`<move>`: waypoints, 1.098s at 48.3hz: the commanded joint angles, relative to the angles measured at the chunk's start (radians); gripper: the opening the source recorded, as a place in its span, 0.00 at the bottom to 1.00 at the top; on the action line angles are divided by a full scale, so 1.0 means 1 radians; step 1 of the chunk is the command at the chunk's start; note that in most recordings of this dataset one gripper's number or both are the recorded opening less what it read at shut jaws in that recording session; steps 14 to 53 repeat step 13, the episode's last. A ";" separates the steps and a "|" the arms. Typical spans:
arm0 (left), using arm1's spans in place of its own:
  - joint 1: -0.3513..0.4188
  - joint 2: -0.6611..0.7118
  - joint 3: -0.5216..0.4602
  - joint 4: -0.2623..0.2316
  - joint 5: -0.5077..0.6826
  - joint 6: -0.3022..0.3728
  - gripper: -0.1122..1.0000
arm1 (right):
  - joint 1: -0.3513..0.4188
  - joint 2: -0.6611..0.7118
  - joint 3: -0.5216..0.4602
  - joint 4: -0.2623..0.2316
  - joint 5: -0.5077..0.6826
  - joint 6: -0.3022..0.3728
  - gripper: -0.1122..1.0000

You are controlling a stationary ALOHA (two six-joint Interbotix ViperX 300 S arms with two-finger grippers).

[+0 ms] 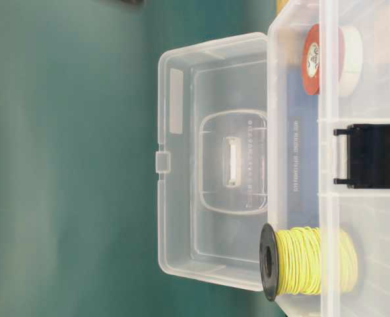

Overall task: Pick the screwdriver from the toolbox among several items.
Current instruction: 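Release the screwdriver on the table and raise the right gripper away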

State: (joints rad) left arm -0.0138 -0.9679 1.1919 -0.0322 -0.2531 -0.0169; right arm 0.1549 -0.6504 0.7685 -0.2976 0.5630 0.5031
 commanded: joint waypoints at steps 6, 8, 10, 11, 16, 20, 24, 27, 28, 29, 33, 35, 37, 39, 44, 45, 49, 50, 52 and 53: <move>-0.002 0.008 -0.008 -0.002 -0.009 0.002 0.10 | 0.005 -0.261 0.221 -0.029 -0.127 0.009 0.77; -0.002 0.008 -0.008 -0.002 -0.009 0.002 0.10 | 0.003 -0.305 0.264 -0.029 -0.150 0.009 0.77; -0.002 0.008 -0.006 -0.002 -0.011 0.002 0.10 | 0.003 -0.350 0.310 -0.029 -0.175 0.009 0.77; -0.002 0.009 -0.006 -0.002 -0.009 0.002 0.10 | 0.000 -0.365 0.327 -0.031 -0.184 0.009 0.77; -0.002 0.009 -0.006 -0.002 -0.011 0.002 0.10 | -0.003 -0.393 0.359 -0.031 -0.199 0.009 0.77; -0.002 0.009 -0.006 -0.002 -0.011 0.002 0.10 | -0.003 -0.393 0.359 -0.031 -0.199 0.009 0.77; -0.002 0.009 -0.006 -0.002 -0.011 0.002 0.10 | -0.003 -0.393 0.359 -0.031 -0.199 0.009 0.77; -0.002 0.009 -0.006 -0.002 -0.011 0.002 0.10 | -0.003 -0.393 0.359 -0.031 -0.199 0.009 0.77; -0.002 0.009 -0.006 -0.002 -0.011 0.002 0.10 | -0.003 -0.393 0.359 -0.031 -0.199 0.009 0.77; -0.002 0.009 -0.006 -0.002 -0.011 0.002 0.10 | -0.003 -0.393 0.359 -0.031 -0.199 0.009 0.77; -0.002 0.009 -0.006 -0.002 -0.011 0.002 0.10 | -0.003 -0.393 0.359 -0.031 -0.199 0.009 0.77; -0.002 0.009 -0.006 -0.002 -0.011 0.002 0.10 | -0.003 -0.393 0.359 -0.031 -0.199 0.009 0.77; -0.002 0.009 -0.006 -0.002 -0.011 0.002 0.10 | -0.003 -0.393 0.359 -0.031 -0.199 0.009 0.77; -0.002 0.009 -0.006 -0.002 -0.011 0.002 0.10 | -0.003 -0.393 0.359 -0.031 -0.199 0.009 0.77; -0.002 0.009 -0.006 -0.002 -0.011 0.002 0.10 | -0.003 -0.393 0.359 -0.031 -0.199 0.009 0.77; -0.002 0.009 -0.006 -0.002 -0.011 0.002 0.10 | -0.003 -0.393 0.359 -0.031 -0.199 0.009 0.77; -0.002 0.009 -0.006 -0.002 -0.011 0.002 0.10 | -0.003 -0.393 0.359 -0.031 -0.199 0.009 0.77; -0.002 0.009 -0.006 -0.002 -0.011 0.002 0.10 | -0.003 -0.393 0.359 -0.031 -0.199 0.009 0.77; -0.002 0.009 -0.006 -0.002 -0.011 0.002 0.10 | -0.003 -0.393 0.359 -0.031 -0.199 0.009 0.77; -0.002 0.009 -0.006 -0.002 -0.011 0.002 0.10 | -0.003 -0.393 0.359 -0.031 -0.199 0.009 0.77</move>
